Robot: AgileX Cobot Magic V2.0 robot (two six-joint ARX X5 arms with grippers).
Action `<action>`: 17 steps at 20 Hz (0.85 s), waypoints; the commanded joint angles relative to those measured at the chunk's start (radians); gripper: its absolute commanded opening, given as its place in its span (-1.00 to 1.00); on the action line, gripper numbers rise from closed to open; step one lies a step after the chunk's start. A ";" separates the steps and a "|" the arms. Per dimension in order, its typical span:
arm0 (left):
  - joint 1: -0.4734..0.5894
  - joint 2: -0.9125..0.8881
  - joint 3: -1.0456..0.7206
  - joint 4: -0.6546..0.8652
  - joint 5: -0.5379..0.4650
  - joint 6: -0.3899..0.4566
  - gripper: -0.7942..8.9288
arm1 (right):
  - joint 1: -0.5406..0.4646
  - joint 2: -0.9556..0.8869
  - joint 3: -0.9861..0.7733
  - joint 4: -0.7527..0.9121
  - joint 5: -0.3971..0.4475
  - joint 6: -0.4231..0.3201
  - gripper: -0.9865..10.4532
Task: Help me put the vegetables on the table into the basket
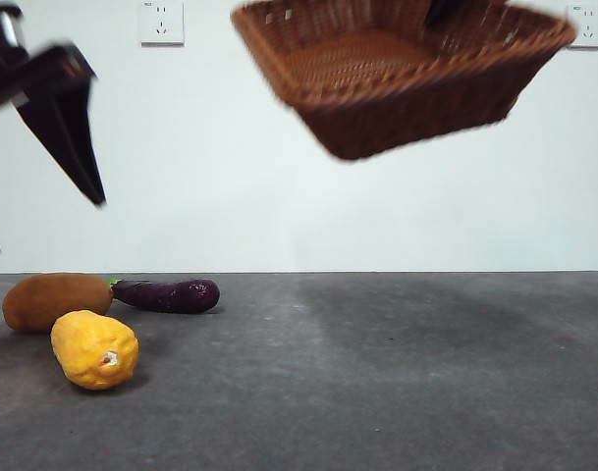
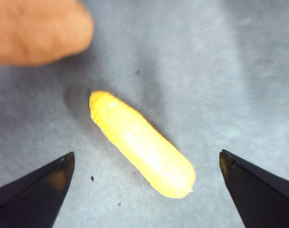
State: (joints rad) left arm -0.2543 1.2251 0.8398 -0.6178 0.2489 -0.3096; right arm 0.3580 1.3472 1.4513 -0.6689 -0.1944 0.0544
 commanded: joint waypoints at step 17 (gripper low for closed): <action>-0.124 0.438 0.184 -0.111 -0.118 -0.267 -0.13 | 0.001 -0.146 0.005 -0.124 -0.015 -0.083 -0.85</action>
State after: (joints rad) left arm -0.3763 1.6505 1.0225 -0.7250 0.1333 -0.5632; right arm 0.3580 1.2076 1.4513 -0.8097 -0.2020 -0.0280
